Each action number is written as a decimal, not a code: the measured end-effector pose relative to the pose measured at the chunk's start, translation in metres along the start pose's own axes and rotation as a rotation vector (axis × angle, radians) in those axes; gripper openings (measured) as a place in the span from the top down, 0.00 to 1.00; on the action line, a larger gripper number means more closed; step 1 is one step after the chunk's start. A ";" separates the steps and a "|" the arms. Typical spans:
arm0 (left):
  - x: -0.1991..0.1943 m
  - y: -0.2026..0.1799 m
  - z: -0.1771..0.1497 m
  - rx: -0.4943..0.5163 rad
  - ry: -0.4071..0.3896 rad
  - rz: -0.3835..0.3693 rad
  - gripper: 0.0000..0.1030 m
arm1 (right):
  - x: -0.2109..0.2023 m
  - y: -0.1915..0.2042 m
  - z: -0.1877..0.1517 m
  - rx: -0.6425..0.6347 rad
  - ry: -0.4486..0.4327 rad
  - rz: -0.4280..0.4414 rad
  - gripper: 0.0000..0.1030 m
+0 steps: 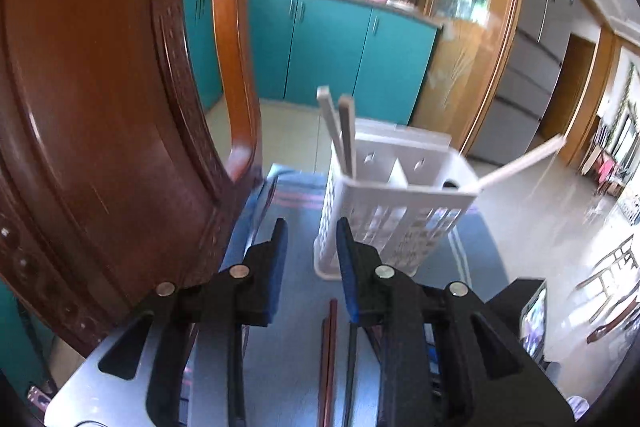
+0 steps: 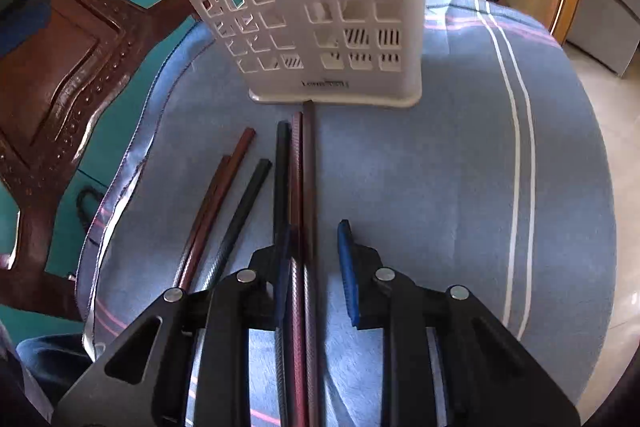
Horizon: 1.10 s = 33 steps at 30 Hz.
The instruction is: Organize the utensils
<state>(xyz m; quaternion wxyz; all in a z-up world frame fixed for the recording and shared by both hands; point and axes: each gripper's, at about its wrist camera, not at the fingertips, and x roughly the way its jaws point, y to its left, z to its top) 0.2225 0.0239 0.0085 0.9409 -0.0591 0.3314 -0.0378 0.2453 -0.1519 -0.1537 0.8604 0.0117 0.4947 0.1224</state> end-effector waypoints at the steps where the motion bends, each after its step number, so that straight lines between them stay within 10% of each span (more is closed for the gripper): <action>1: 0.004 0.000 -0.001 0.001 0.022 0.006 0.75 | 0.001 0.002 0.001 -0.001 0.004 -0.002 0.77; 16: 0.049 0.005 -0.046 0.041 0.280 0.047 0.68 | -0.029 -0.040 -0.033 0.267 -0.006 0.019 0.89; 20: 0.059 0.003 -0.060 0.054 0.341 0.028 0.65 | -0.039 -0.049 -0.038 0.281 -0.044 0.121 0.88; 33: 0.094 -0.017 -0.097 0.139 0.494 0.028 0.61 | -0.051 -0.053 -0.036 0.259 -0.076 0.052 0.87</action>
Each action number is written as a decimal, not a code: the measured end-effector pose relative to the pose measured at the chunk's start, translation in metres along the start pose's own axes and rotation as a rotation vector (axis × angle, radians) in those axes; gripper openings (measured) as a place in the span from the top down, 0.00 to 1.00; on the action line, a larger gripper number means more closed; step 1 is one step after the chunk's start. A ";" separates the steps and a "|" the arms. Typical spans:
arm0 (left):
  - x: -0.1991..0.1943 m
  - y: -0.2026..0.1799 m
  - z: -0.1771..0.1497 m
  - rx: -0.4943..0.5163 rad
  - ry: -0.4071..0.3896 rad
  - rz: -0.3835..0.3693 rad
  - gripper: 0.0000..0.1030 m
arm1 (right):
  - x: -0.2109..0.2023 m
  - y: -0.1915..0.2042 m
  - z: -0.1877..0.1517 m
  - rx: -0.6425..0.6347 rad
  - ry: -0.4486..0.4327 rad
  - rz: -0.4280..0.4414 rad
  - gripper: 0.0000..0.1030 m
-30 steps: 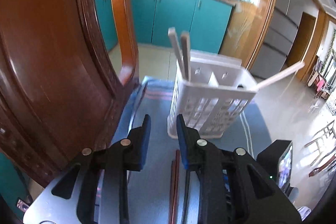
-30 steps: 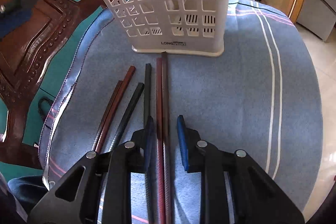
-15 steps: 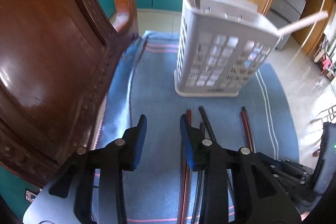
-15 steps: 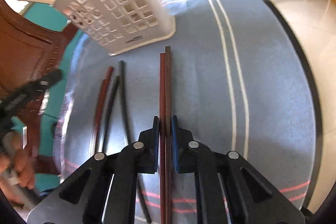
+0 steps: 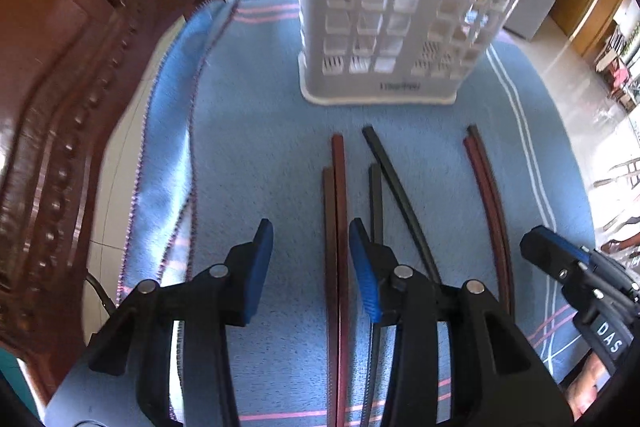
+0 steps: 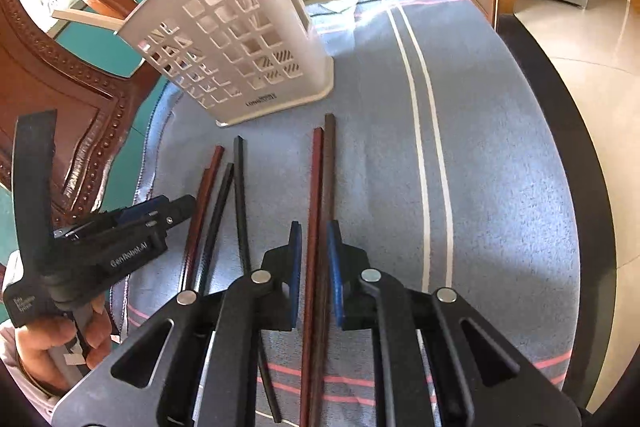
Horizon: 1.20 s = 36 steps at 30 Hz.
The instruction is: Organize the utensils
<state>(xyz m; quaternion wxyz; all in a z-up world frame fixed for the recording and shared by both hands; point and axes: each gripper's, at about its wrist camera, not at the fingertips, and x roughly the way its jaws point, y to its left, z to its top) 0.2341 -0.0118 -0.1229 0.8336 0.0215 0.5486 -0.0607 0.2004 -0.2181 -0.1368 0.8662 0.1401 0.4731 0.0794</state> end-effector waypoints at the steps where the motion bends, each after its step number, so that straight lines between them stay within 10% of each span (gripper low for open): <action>1: 0.003 -0.001 -0.001 0.003 0.009 0.000 0.61 | 0.001 -0.001 0.000 0.002 0.003 -0.003 0.86; 5: 0.010 -0.004 -0.003 0.012 0.020 0.011 0.61 | 0.003 -0.003 -0.001 0.008 0.011 -0.005 0.80; 9: 0.008 -0.005 -0.004 -0.001 0.009 -0.009 0.87 | 0.003 -0.004 -0.001 0.008 0.015 -0.007 0.80; 19: -0.030 0.000 -0.003 -0.042 -0.070 -0.107 0.87 | 0.004 -0.007 -0.001 0.017 0.023 -0.023 0.80; 36: -0.016 0.029 -0.005 -0.087 -0.016 -0.014 0.69 | 0.020 0.005 -0.002 -0.063 0.014 -0.141 0.79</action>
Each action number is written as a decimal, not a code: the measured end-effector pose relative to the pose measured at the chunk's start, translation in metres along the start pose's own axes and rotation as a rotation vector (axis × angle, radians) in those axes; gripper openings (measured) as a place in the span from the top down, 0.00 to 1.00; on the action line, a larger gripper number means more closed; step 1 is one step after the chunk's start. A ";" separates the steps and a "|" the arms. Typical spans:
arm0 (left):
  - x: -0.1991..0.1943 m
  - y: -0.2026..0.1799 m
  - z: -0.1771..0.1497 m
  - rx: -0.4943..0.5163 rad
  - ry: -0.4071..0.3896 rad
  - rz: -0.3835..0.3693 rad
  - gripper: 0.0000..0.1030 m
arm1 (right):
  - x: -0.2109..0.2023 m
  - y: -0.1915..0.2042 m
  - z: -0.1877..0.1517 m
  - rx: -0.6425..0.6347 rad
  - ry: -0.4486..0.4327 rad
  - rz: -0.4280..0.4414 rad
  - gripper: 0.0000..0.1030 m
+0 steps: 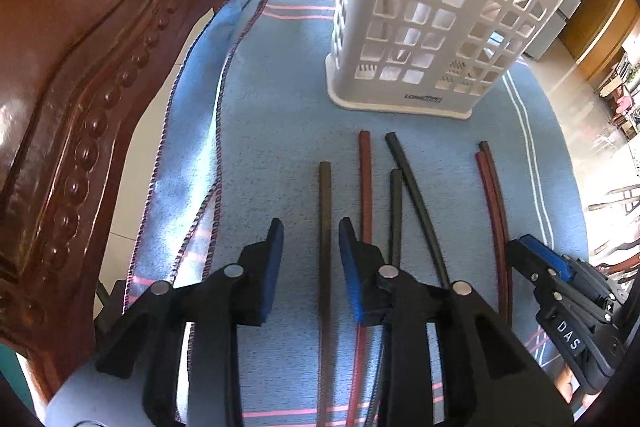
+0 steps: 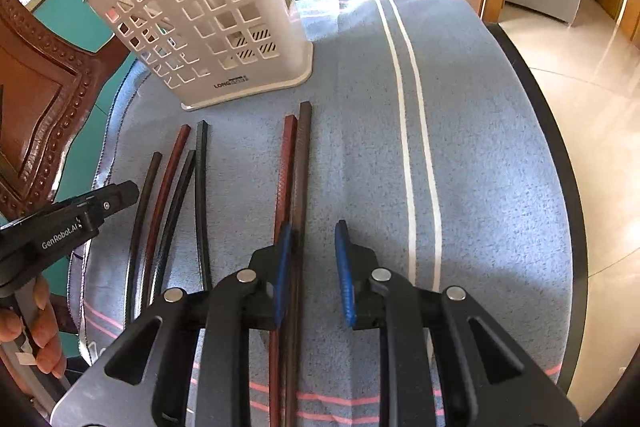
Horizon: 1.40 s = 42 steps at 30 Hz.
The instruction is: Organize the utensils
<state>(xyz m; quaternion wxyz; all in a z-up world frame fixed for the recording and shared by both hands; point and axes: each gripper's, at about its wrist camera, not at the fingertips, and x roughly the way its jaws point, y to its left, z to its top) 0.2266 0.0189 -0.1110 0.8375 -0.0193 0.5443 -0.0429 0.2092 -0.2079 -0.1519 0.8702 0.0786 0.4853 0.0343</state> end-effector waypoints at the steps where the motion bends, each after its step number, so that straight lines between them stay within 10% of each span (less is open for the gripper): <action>1: 0.000 0.001 -0.001 0.002 0.003 0.001 0.69 | 0.001 0.001 0.000 -0.005 -0.004 -0.009 0.79; 19: 0.039 -0.010 0.013 0.019 0.011 0.058 0.64 | 0.024 0.024 0.024 -0.156 -0.102 -0.185 0.71; 34: 0.044 -0.008 0.021 0.022 0.010 0.055 0.63 | 0.016 -0.025 0.036 -0.022 0.025 0.020 0.93; 42: 0.044 -0.012 0.020 0.039 -0.007 0.077 0.57 | 0.013 -0.017 0.025 -0.072 0.004 -0.050 0.93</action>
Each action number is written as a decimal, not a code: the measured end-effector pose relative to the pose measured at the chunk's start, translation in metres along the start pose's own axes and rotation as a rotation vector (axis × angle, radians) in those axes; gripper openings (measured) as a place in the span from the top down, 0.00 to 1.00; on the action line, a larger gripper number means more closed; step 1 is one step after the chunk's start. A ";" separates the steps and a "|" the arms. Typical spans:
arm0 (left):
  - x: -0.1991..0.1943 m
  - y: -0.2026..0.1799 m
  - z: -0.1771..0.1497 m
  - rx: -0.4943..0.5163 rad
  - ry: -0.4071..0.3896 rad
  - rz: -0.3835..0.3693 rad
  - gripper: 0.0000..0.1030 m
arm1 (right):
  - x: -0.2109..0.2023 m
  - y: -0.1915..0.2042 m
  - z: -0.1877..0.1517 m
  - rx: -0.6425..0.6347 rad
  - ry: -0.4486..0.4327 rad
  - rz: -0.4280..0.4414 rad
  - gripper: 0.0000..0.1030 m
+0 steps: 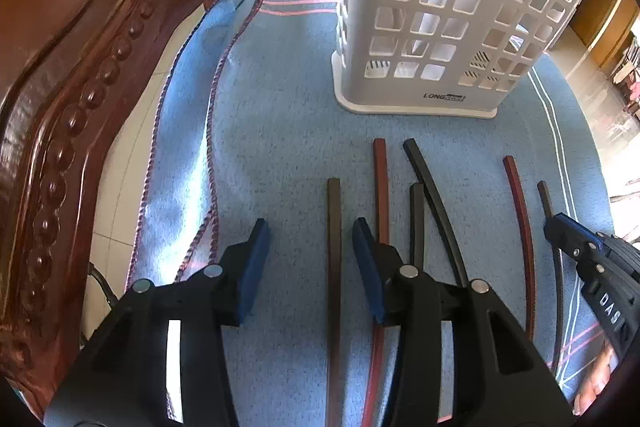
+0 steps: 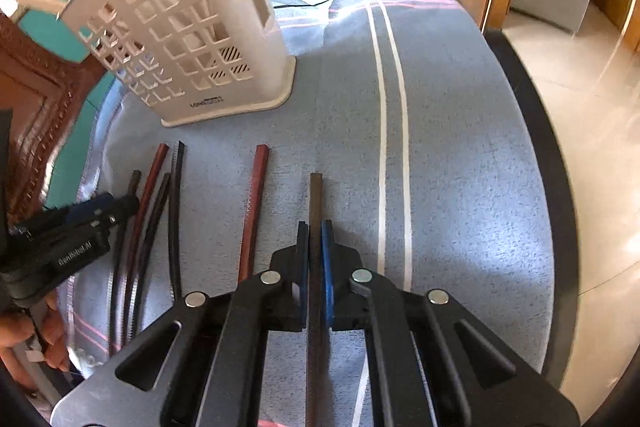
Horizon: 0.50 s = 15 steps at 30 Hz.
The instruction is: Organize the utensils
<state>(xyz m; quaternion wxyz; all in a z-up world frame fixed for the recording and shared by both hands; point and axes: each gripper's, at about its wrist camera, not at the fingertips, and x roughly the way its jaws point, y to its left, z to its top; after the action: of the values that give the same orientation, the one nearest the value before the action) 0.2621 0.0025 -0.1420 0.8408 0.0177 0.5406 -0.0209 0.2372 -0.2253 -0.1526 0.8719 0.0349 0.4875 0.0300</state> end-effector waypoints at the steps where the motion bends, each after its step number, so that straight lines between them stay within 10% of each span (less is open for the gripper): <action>1: 0.000 -0.002 0.001 0.008 -0.005 0.006 0.57 | 0.000 0.006 -0.001 -0.025 -0.007 -0.029 0.93; 5: 0.001 -0.005 0.004 0.016 -0.012 0.009 0.57 | 0.000 0.015 -0.005 -0.067 -0.022 -0.081 0.93; 11: -0.002 -0.017 0.002 0.043 -0.027 -0.016 0.93 | 0.001 0.012 -0.004 -0.051 -0.030 -0.075 0.93; 15: -0.009 -0.012 0.002 0.022 -0.051 -0.029 0.93 | -0.003 0.008 -0.003 -0.025 -0.056 -0.044 0.94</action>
<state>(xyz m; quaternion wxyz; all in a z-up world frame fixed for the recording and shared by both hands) 0.2599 -0.0098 -0.1330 0.8536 0.0186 0.5190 -0.0396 0.2336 -0.2177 -0.1511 0.8860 0.0139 0.4632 0.0159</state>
